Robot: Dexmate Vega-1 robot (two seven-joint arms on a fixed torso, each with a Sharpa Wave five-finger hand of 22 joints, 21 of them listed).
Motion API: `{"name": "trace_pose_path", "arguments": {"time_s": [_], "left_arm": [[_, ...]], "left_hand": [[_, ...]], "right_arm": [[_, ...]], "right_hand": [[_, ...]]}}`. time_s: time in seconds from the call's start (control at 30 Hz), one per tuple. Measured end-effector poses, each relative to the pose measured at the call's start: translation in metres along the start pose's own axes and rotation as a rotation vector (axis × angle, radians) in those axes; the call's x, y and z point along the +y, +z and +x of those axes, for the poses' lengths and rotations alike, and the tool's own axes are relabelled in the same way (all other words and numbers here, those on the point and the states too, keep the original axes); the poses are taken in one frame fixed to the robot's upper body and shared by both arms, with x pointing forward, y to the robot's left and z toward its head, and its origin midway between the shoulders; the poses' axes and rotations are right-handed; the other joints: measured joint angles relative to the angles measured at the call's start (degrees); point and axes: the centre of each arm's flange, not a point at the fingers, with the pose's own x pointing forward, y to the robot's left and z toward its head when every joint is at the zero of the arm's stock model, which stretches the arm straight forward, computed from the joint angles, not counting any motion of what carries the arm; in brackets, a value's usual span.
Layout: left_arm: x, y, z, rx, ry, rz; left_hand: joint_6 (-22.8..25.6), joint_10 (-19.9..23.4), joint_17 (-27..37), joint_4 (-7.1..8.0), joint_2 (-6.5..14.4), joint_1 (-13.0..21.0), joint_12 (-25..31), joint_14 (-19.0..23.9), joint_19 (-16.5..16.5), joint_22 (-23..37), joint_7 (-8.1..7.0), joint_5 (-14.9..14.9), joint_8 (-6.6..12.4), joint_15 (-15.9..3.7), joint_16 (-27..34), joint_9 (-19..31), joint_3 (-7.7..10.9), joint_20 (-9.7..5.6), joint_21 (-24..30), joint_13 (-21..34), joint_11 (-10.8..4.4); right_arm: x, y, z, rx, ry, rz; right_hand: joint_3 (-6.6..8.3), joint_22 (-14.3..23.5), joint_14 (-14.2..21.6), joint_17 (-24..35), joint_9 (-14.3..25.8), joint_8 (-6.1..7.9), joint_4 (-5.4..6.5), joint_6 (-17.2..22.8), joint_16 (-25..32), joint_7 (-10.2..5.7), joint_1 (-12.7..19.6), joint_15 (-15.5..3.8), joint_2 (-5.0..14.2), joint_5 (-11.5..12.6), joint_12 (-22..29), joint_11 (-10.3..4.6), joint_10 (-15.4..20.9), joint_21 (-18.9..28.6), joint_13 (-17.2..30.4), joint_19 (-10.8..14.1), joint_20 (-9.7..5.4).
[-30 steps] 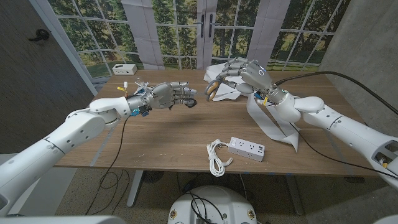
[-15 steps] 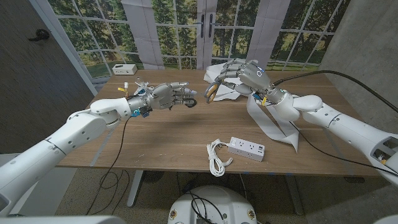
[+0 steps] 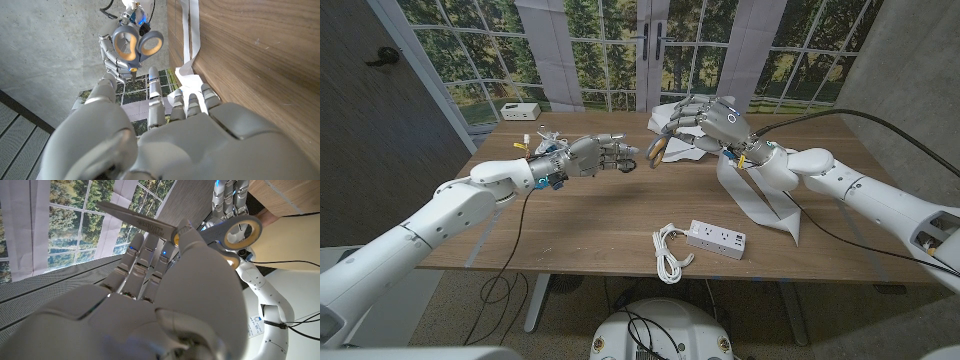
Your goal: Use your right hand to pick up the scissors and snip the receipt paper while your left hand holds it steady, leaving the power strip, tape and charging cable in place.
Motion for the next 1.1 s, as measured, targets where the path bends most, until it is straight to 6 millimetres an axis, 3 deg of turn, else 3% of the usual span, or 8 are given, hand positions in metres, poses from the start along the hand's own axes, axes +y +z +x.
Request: {"name": "trace_pose_path", "arguments": {"time_s": [0.27, 0.33, 0.47, 0.7, 1.1], "left_arm": [[-0.001, 0.000, 0.004, 0.007, -0.014, 0.015], [-0.002, -0.001, 0.005, 0.010, -0.017, 0.019], [-0.002, -0.002, 0.006, 0.015, -0.019, 0.020], [-0.003, -0.004, 0.006, 0.028, -0.014, 0.019], [-0.007, -0.006, 0.011, 0.038, -0.033, 0.033]], "left_hand": [[-1.2, -0.6, 0.0, -0.41, 0.9, 0.9, 0.0, -1.0, -0.5, 0.0, -0.07, 0.0, -0.23, 0.01, 0.0, 0.2, 0.09, 0.10, 0.0, 0.1, 0.00], [-1.4, -1.2, 0.0, -0.65, 1.3, 1.4, 0.0, -1.0, -0.5, 0.0, -0.23, 0.0, -0.23, 0.01, 0.0, 0.1, 0.33, 0.10, 0.0, 0.1, -0.61], [-1.0, -2.8, 0.0, -0.89, 1.4, 1.7, 0.0, -1.9, -1.1, 0.0, -2.38, -0.2, -0.23, 0.10, 0.0, 0.0, 0.09, 0.10, 0.0, 0.1, -3.42], [-0.2, -3.4, 0.0, -0.88, 1.4, 1.7, 0.0, -3.3, -1.7, 0.0, -3.77, -0.2, 0.03, 0.05, 0.0, -0.1, 0.09, 0.09, 0.0, 0.1, -3.38], [-1.5, -6.5, 0.0, -0.89, 1.7, 2.0, -0.3, -7.1, -3.2, -0.3, -5.18, -0.2, -0.23, 0.02, -0.3, -0.5, -0.87, 0.09, 0.0, 0.1, -5.02]], "right_arm": [[0.001, 0.000, 0.002, -0.012, 0.004, -0.005], [0.001, 0.000, 0.002, -0.010, 0.004, -0.008], [-0.001, 0.000, 0.003, -0.015, 0.008, -0.014], [-0.002, 0.001, 0.004, -0.018, 0.014, -0.023], [-0.003, 0.000, 0.005, -0.017, 0.010, -0.034]], "right_hand": [[0.00, 0.0, 0.2, 0.0, -0.2, 0.35, 0.00, 0.2, -0.1, -0.20, 0.2, 0.39, -0.22, 0.0, 0.0, 0.04, 0.0, 0.5, 0.0, -0.5, -0.09], [-0.01, 0.0, 0.4, 0.0, -0.2, 0.35, -0.01, 0.2, -0.1, -0.20, 0.2, 0.27, -0.22, 0.0, -0.1, 0.04, 0.1, 0.9, 0.0, -0.5, -0.08], [-0.27, 0.0, 0.5, 0.0, -0.3, 0.35, 0.20, 0.2, -0.2, -0.20, 0.2, 0.18, -0.22, 0.0, -0.1, 0.03, 0.1, 0.9, 0.0, -0.5, -0.08], [-0.35, 0.0, 0.4, 0.0, -0.3, 0.34, 0.14, 0.2, -0.4, -0.20, 0.2, 0.18, -0.21, -0.1, -0.2, 0.03, 0.1, 1.3, 0.0, -0.5, -0.09], [-0.54, 0.0, 0.7, 0.0, -0.3, 0.23, -0.04, 0.2, -0.5, -0.20, 0.2, -0.04, -0.20, 0.0, -0.6, -0.15, 0.3, 2.2, 0.0, -0.5, -0.09]]}}
